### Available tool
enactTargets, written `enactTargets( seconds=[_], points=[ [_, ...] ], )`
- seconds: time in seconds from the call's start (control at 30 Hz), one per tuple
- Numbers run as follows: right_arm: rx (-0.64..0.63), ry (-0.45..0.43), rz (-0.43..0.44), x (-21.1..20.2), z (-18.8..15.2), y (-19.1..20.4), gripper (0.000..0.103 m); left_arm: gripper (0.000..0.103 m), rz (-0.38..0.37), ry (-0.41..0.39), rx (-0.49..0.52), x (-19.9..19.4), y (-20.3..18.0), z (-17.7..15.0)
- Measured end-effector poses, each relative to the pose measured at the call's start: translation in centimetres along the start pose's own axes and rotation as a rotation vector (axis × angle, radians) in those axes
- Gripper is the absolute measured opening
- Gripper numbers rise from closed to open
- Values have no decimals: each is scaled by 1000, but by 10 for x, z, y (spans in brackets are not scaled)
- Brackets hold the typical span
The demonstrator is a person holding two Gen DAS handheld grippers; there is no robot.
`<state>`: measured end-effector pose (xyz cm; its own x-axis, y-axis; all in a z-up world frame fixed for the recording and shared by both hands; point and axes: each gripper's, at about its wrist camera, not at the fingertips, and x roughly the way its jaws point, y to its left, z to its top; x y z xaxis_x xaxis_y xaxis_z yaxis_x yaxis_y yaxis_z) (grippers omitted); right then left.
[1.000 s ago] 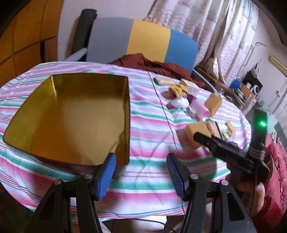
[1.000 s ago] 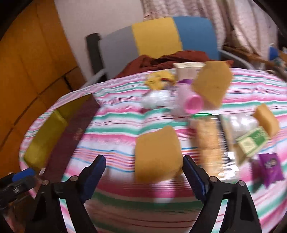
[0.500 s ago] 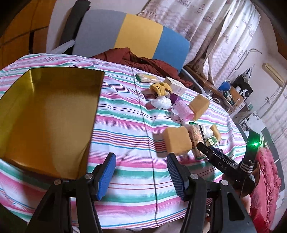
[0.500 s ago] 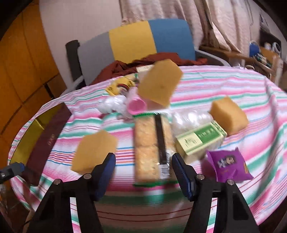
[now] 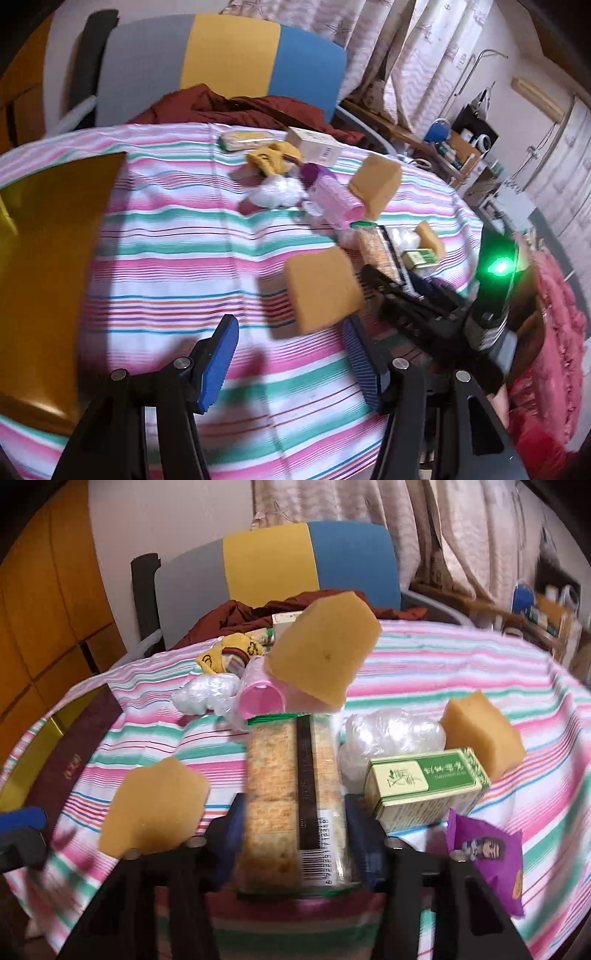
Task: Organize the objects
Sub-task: 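Grasp the yellow sponge with the left tool while the right tool grasps the cracker packet, then carry sponge and cracker packet into the gold tray and open both tools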
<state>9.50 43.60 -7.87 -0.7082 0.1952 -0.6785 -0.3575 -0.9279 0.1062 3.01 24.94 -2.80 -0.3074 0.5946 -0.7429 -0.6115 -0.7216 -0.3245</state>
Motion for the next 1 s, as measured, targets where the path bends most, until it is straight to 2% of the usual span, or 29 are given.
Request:
enactTargets(
  seconds=[0.07, 0.17, 0.23, 0.47, 0.57, 0.77, 0.87, 0.93, 1.0],
  points=[
    [17, -40, -25, 0, -3, -4, 50, 60, -52, 8, -16, 8, -2, 3],
    [58, -70, -39, -1, -5, -12, 50, 64, -67, 30, -26, 22, -6, 6],
    [75, -81, -41, -1, -7, -15, 50, 68, -62, 53, -30, 31, -8, 8],
    [69, -86, -42, 2, -8, -14, 50, 69, -44, 76, -53, 58, -10, 15],
    [66, -89, -45, 2, -10, -14, 50, 71, -59, 89, -51, 68, -9, 17],
    [62, -92, -48, 2, -12, -12, 51, 73, -44, 58, 30, 68, -13, 10],
    [58, -93, -52, 2, -12, -11, 51, 68, -57, 33, 45, 61, -10, 8],
    [54, -93, -57, 2, -12, -10, 51, 59, -84, 31, 32, 58, -6, 6],
    [49, -94, -63, 3, -12, -9, 51, 55, -121, 28, 7, 55, 0, 2]
  ],
)
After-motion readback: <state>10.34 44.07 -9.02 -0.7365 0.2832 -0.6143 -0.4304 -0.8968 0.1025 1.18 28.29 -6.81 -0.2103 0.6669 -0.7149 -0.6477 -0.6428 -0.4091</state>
